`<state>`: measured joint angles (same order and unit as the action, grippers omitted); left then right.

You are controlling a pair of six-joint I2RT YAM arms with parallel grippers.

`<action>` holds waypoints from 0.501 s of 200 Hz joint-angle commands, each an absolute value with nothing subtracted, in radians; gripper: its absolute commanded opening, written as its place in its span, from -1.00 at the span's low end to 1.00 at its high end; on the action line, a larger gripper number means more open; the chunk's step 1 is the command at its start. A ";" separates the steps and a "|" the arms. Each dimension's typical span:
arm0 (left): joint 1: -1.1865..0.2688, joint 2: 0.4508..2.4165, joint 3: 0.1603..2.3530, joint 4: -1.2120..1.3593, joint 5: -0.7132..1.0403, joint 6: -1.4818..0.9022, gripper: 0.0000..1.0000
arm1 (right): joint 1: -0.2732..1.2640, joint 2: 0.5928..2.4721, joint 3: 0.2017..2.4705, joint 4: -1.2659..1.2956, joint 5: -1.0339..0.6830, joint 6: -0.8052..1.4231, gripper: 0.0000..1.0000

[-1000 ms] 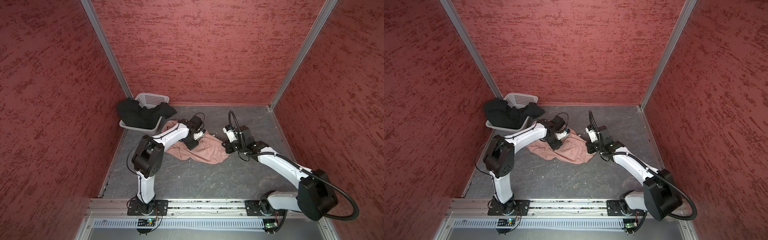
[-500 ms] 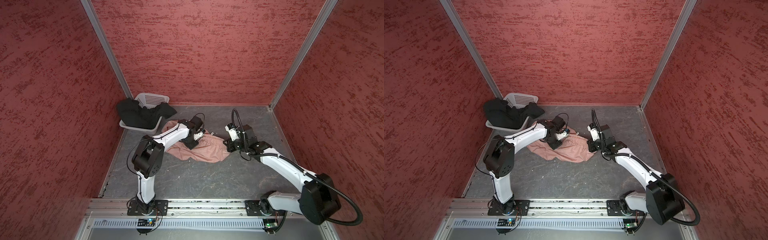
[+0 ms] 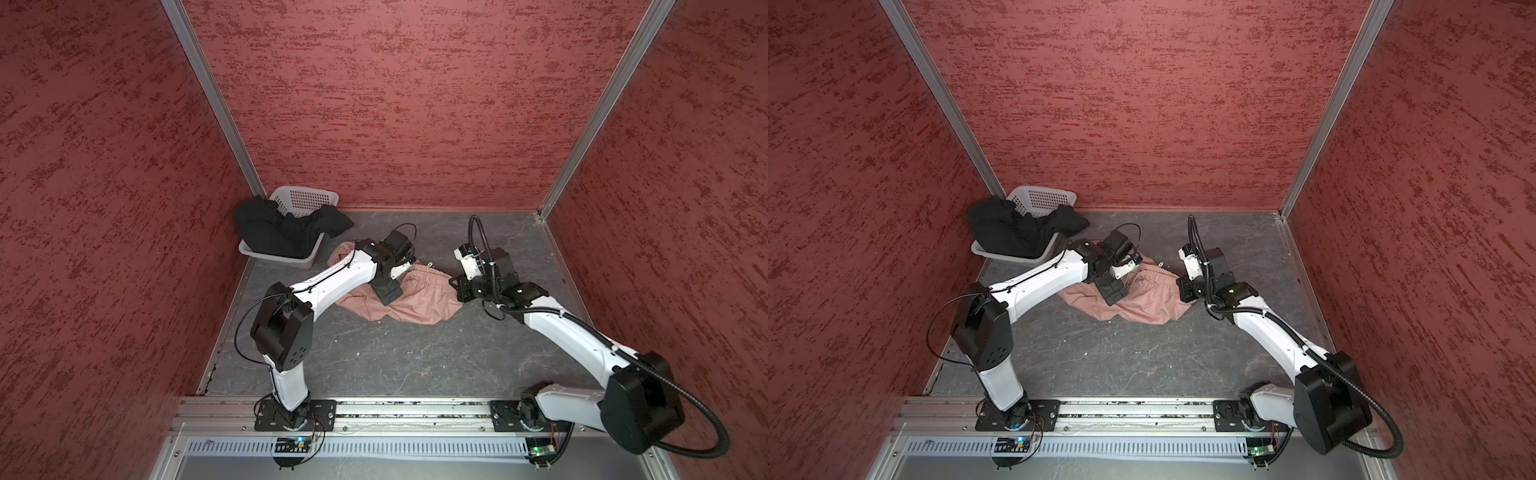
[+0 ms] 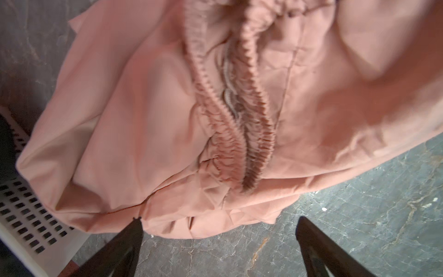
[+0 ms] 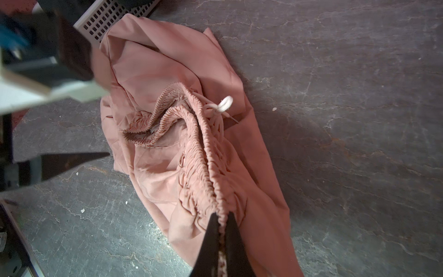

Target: Fold and stack the shorts

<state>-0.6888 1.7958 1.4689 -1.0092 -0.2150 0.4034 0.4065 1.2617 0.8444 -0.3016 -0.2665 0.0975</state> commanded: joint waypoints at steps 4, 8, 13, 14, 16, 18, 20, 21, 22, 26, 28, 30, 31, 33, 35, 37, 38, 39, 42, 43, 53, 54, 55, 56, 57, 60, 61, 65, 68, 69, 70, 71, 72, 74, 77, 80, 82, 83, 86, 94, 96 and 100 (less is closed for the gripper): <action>-0.711 1.815 1.425 -0.961 -0.233 0.438 0.99 | 0.400 1.259 0.878 -0.264 -0.295 0.085 -1.00; -0.710 1.819 1.424 -0.959 -0.244 0.437 0.99 | 0.400 1.258 0.878 -0.264 -0.297 0.085 -1.00; -0.710 1.826 1.425 -0.958 -0.252 0.436 1.00 | 0.399 1.258 0.877 -0.262 -0.299 0.084 -1.00; -0.709 1.827 1.424 -0.959 -0.254 0.436 0.99 | 0.399 1.257 0.876 -0.262 -0.299 0.083 -1.00; -0.709 1.831 1.426 -0.959 -0.257 0.436 0.95 | 0.399 1.256 0.876 -0.263 -0.299 0.084 -1.00; -0.708 1.833 1.426 -0.958 -0.261 0.437 0.92 | 0.400 1.256 0.876 -0.262 -0.299 0.084 -1.00; -0.707 1.835 1.427 -0.956 -0.264 0.436 0.88 | 0.399 1.256 0.876 -0.261 -0.299 0.085 -1.00; -0.707 1.837 1.426 -0.956 -0.265 0.435 0.87 | 0.400 1.256 0.874 -0.261 -0.299 0.084 -1.00; -0.706 1.839 1.426 -0.955 -0.267 0.435 0.85 | 0.399 1.256 0.874 -0.261 -0.299 0.085 -1.00; -0.704 1.844 1.429 -0.953 -0.270 0.433 0.81 | 0.399 1.254 0.873 -0.259 -0.300 0.084 -1.00; -0.703 1.847 1.430 -0.954 -0.270 0.434 0.80 | 0.398 1.253 0.871 -0.257 -0.301 0.087 -1.00; -0.703 1.849 1.430 -0.954 -0.268 0.433 0.79 | 0.398 1.253 0.870 -0.256 -0.301 0.086 -1.00; -0.703 1.850 1.430 -0.953 -0.267 0.433 0.79 | 0.398 1.253 0.869 -0.256 -0.302 0.087 -1.00; -0.701 1.852 1.431 -0.952 -0.264 0.434 0.79 | 0.399 1.252 0.869 -0.254 -0.303 0.088 -1.00; -0.701 1.853 1.432 -0.949 -0.261 0.436 0.79 | 0.398 1.252 0.867 -0.253 -0.303 0.088 -1.00; -0.701 1.856 1.433 -0.947 -0.258 0.436 0.78 | 0.398 1.252 0.867 -0.252 -0.304 0.088 -1.00; -0.701 1.857 1.432 -0.946 -0.257 0.437 0.78 | 0.398 1.251 0.866 -0.252 -0.304 0.090 -1.00; -0.701 1.858 1.431 -0.944 -0.257 0.437 0.77 | 0.398 1.251 0.865 -0.251 -0.304 0.089 -1.00; -0.700 1.858 1.430 -0.937 -0.256 0.438 0.76 | 0.399 1.250 0.864 -0.249 -0.305 0.090 -1.00; -0.700 1.859 1.429 -0.934 -0.256 0.439 0.75 | 0.399 1.250 0.864 -0.249 -0.305 0.090 -1.00; -0.699 1.862 1.419 -0.905 -0.264 0.446 0.66 | 0.399 1.247 0.859 -0.245 -0.307 0.093 -1.00; -0.699 1.863 1.419 -0.903 -0.264 0.447 0.66 | 0.398 1.247 0.858 -0.244 -0.307 0.093 -1.00; -0.699 1.865 1.418 -0.901 -0.264 0.447 0.65 | 0.398 1.246 0.858 -0.243 -0.307 0.094 -1.00; -0.698 1.866 1.418 -0.899 -0.265 0.447 0.65 | 0.399 1.247 0.856 -0.243 -0.307 0.094 -1.00; -0.698 1.866 1.418 -0.897 -0.264 0.447 0.65 | 0.399 1.246 0.856 -0.243 -0.308 0.094 -1.00; -0.696 1.869 1.416 -0.893 -0.263 0.448 0.63 | 0.398 1.245 0.853 -0.241 -0.308 0.095 -1.00; -0.695 1.869 1.417 -0.890 -0.263 0.448 0.63 | 0.398 1.245 0.853 -0.240 -0.308 0.096 -1.00; -0.692 1.873 1.417 -0.883 -0.263 0.446 0.59 | 0.399 1.243 0.852 -0.238 -0.308 0.097 -1.00; -0.690 1.876 1.419 -0.881 -0.260 0.444 0.55 | 0.398 1.243 0.849 -0.236 -0.309 0.099 -1.00; -0.689 1.877 1.420 -0.881 -0.259 0.444 0.54 | 0.398 1.243 0.849 -0.236 -0.310 0.099 -1.00; -0.689 1.878 1.420 -0.881 -0.259 0.444 0.52 | 0.398 1.242 0.848 -0.235 -0.310 0.099 -1.00; -0.688 1.879 1.421 -0.879 -0.258 0.443 0.51 | 0.398 1.241 0.847 -0.234 -0.310 0.100 -1.00; -0.688 1.881 1.422 -0.879 -0.256 0.443 0.50 | 0.398 1.242 0.846 -0.234 -0.311 0.100 -1.00; -0.688 1.883 1.423 -0.879 -0.253 0.442 0.49 | 0.399 1.242 0.845 -0.232 -0.311 0.101 -1.00; -0.686 1.887 1.425 -0.877 -0.252 0.440 0.48 | 0.398 1.240 0.844 -0.232 -0.312 0.101 -1.00; -0.686 1.889 1.426 -0.874 -0.252 0.440 0.47 | 0.398 1.241 0.842 -0.232 -0.313 0.100 -1.00; -0.686 1.890 1.427 -0.873 -0.252 0.440 0.46 | 0.398 1.240 0.841 -0.232 -0.313 0.101 -1.00; -0.686 1.891 1.427 -0.872 -0.252 0.441 0.45 | 0.398 1.239 0.842 -0.232 -0.313 0.102 -1.00; -0.686 1.893 1.427 -0.871 -0.252 0.442 0.42 | 0.399 1.239 0.841 -0.232 -0.311 0.102 -1.00; -0.685 1.900 1.430 -0.870 -0.255 0.444 0.32 | 0.399 1.236 0.837 -0.230 -0.308 0.104 -1.00; -0.685 1.900 1.431 -0.870 -0.255 0.443 0.30 | 0.399 1.234 0.836 -0.230 -0.307 0.105 -1.00; -0.684 1.902 1.432 -0.869 -0.255 0.444 0.26 | 0.399 1.233 0.834 -0.231 -0.307 0.104 -1.00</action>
<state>-0.6910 1.8690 1.4204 -0.9066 -0.2489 0.4408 0.4030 1.2606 0.8440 -0.2825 -0.2905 0.1009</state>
